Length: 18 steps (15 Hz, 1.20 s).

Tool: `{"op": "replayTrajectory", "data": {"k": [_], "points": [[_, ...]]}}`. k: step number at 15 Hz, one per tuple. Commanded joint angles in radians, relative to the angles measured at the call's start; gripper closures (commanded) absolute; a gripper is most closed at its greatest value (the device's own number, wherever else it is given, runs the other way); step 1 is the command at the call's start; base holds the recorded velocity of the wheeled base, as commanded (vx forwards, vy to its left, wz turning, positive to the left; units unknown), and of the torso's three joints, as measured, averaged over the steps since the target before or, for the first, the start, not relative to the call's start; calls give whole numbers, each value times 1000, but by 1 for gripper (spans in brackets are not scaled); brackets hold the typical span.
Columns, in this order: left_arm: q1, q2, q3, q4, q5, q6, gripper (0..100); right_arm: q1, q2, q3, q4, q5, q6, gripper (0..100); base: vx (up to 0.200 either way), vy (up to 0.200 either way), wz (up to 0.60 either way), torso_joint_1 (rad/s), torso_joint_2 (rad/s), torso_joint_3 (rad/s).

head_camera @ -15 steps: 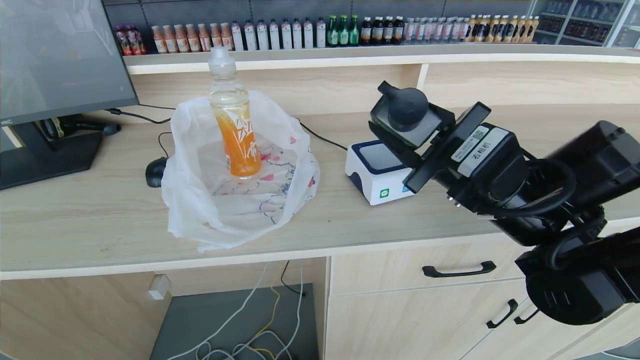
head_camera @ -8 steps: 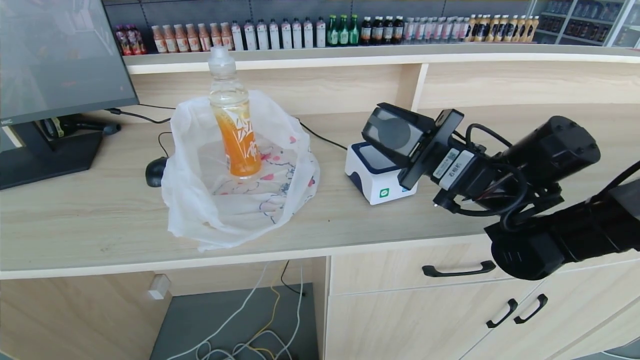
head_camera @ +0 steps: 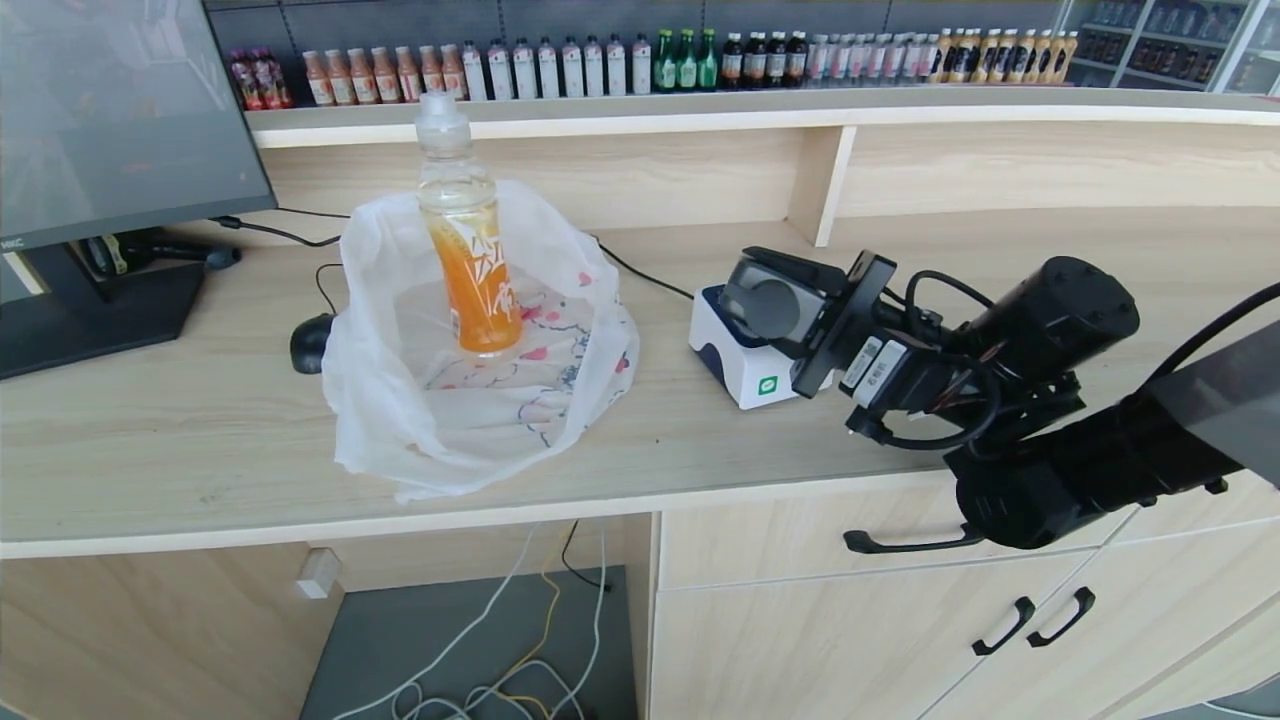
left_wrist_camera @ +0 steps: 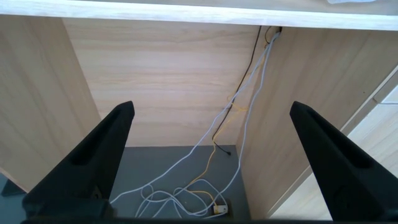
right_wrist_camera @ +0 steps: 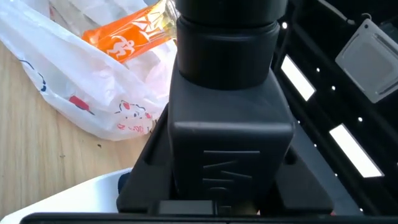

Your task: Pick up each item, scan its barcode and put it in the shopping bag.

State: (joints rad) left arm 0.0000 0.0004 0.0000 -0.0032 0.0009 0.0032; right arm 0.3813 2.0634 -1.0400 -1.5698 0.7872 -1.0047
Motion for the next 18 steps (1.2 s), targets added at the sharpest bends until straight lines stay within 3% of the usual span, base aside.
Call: {"op": "replayTrajectory", "data": {"k": [1, 18], "points": [[0, 0, 0, 0, 1, 0, 0, 1, 20, 1, -1, 7, -8, 100, 0, 0, 0, 0, 0, 0], [0, 0, 0, 0, 1, 0, 0, -13, 21, -2, -1, 4, -28, 100, 0, 0, 0, 0, 0, 0]]}}
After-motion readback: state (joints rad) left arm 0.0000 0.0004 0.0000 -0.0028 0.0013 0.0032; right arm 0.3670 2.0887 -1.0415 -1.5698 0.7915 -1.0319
